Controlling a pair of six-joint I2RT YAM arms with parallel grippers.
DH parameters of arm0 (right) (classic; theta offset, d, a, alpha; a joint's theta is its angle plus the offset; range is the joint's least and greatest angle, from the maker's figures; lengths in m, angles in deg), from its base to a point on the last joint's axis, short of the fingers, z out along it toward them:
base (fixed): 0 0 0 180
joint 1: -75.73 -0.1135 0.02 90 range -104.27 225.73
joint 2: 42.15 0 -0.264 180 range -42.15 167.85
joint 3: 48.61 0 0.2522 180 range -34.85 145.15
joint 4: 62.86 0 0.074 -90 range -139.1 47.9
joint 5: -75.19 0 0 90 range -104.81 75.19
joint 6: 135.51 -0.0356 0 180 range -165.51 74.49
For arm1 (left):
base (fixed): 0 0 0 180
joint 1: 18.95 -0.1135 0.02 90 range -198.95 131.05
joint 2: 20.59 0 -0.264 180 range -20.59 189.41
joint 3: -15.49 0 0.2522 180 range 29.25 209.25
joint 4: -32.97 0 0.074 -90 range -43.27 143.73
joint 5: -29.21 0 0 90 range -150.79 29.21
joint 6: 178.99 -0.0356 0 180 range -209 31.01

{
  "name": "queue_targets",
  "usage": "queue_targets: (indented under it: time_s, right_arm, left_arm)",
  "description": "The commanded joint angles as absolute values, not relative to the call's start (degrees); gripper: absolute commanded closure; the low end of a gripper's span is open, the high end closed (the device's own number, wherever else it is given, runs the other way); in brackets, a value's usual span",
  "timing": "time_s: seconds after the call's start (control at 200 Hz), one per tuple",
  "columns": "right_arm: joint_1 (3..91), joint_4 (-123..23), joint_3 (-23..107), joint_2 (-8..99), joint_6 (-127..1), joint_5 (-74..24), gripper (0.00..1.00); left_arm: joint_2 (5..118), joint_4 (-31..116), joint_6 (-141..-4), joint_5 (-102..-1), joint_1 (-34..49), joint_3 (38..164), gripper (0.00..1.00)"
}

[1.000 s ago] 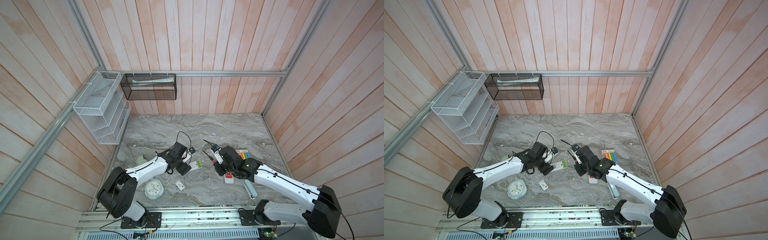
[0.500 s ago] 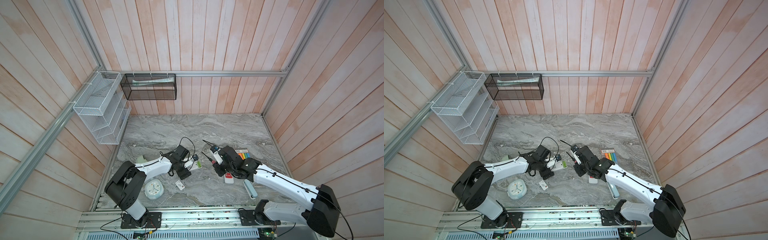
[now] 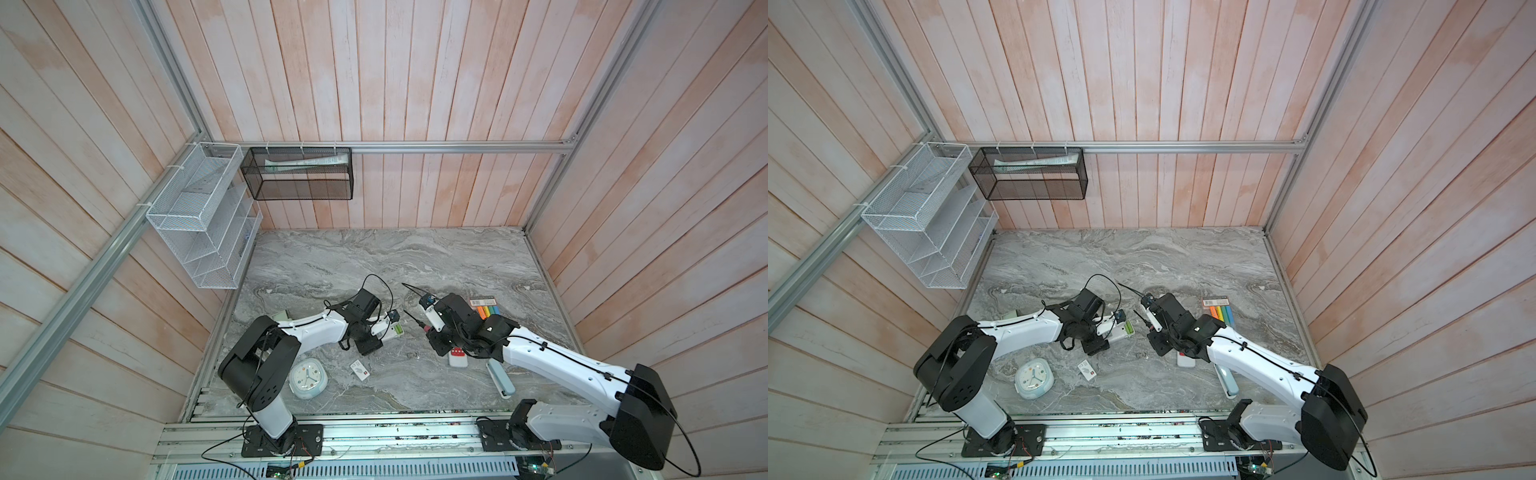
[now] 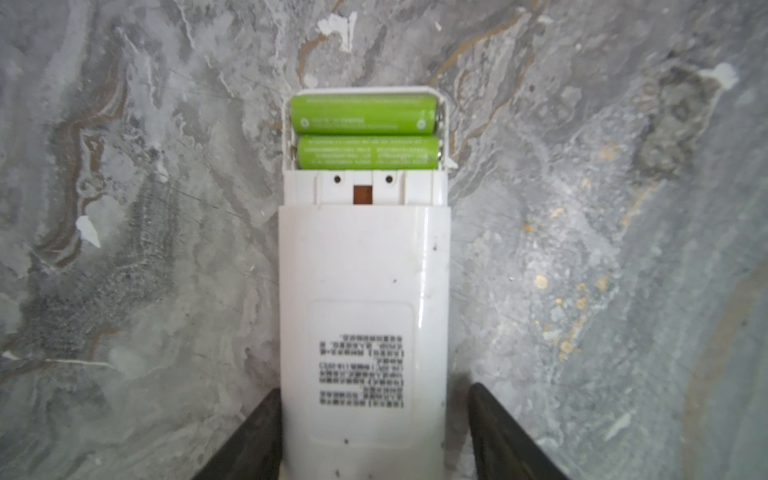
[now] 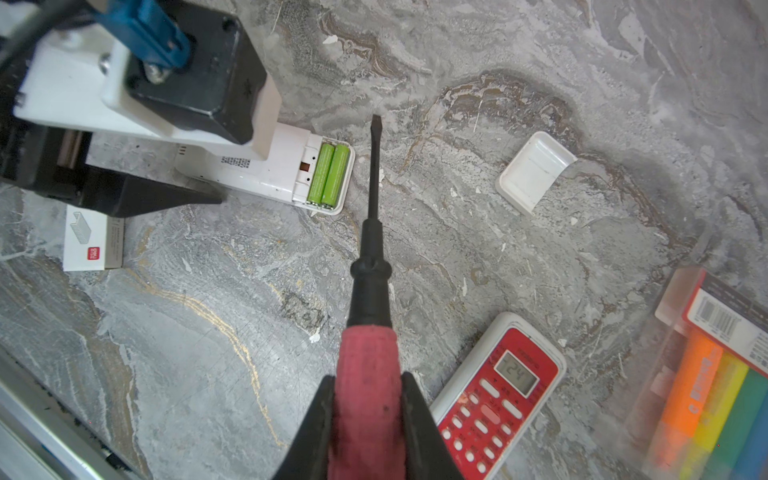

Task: Unload the batteries from the remote control
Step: 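Grasp the white remote with the left gripper while the right holds the screwdriver, then insert the screwdriver tip beside the green batteries with the right gripper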

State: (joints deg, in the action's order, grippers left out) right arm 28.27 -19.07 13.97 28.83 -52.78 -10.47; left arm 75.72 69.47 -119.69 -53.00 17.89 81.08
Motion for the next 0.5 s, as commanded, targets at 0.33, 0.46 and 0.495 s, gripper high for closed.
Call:
queue_targets:
  time_s: [0.33, 0.46, 0.495]
  right_arm:
    - [27.3, -17.2, 15.73, 31.65, -50.43, -14.09, 1.0]
    - [25.57, -16.73, 16.19, 33.17, -50.91, -13.44, 1.0]
    - [25.18, -16.41, 16.39, 33.7, -51.16, -13.15, 1.0]
  left_arm:
    - [76.01, 72.1, -122.58, -52.93, 14.92, 79.7, 0.41]
    - [75.48, 73.27, -123.49, -52.14, 13.84, 79.74, 0.41]
    - [75.24, 73.23, -123.68, -52.1, 13.68, 79.62, 0.41]
